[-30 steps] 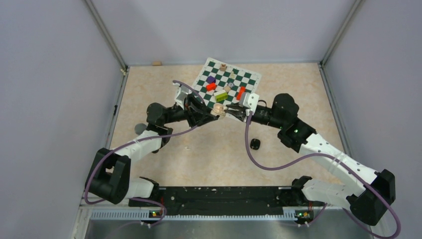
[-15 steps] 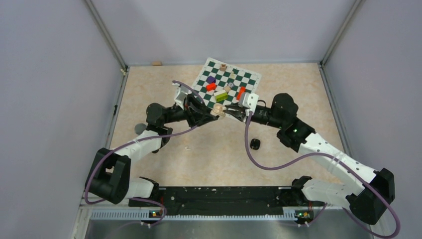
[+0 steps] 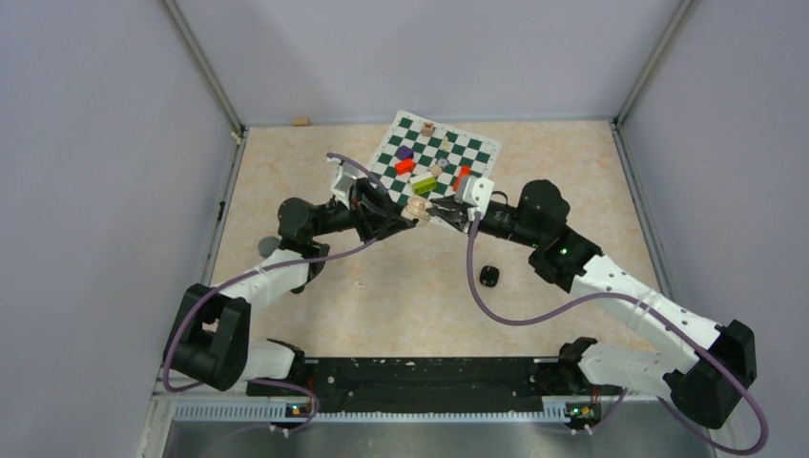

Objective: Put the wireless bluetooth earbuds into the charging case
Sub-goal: Place the earbud in the charging case.

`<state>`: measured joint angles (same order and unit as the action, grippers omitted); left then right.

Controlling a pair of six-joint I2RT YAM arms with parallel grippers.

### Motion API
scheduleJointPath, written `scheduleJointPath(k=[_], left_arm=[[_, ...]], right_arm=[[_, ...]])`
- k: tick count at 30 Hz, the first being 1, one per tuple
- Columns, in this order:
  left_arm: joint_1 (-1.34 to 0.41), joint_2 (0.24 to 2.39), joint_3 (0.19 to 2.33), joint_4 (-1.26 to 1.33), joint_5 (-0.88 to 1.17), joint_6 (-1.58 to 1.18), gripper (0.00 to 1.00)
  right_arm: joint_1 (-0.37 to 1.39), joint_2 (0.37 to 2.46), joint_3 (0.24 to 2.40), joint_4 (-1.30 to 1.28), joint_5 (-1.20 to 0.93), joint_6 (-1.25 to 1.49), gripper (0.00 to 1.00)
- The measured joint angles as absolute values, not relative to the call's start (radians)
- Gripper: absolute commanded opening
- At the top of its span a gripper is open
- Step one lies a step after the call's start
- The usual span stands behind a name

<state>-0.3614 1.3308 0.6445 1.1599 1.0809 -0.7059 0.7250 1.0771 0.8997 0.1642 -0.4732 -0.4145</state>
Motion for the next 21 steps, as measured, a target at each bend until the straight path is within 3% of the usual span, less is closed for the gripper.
scheduleJointPath(k=[21], left_arm=[[-0.361,1.330,0.645,1.166,1.056,-0.705,0.00]], right_arm=[[0.765,1.081,0.913,0.164,-0.356,-0.385,0.07]])
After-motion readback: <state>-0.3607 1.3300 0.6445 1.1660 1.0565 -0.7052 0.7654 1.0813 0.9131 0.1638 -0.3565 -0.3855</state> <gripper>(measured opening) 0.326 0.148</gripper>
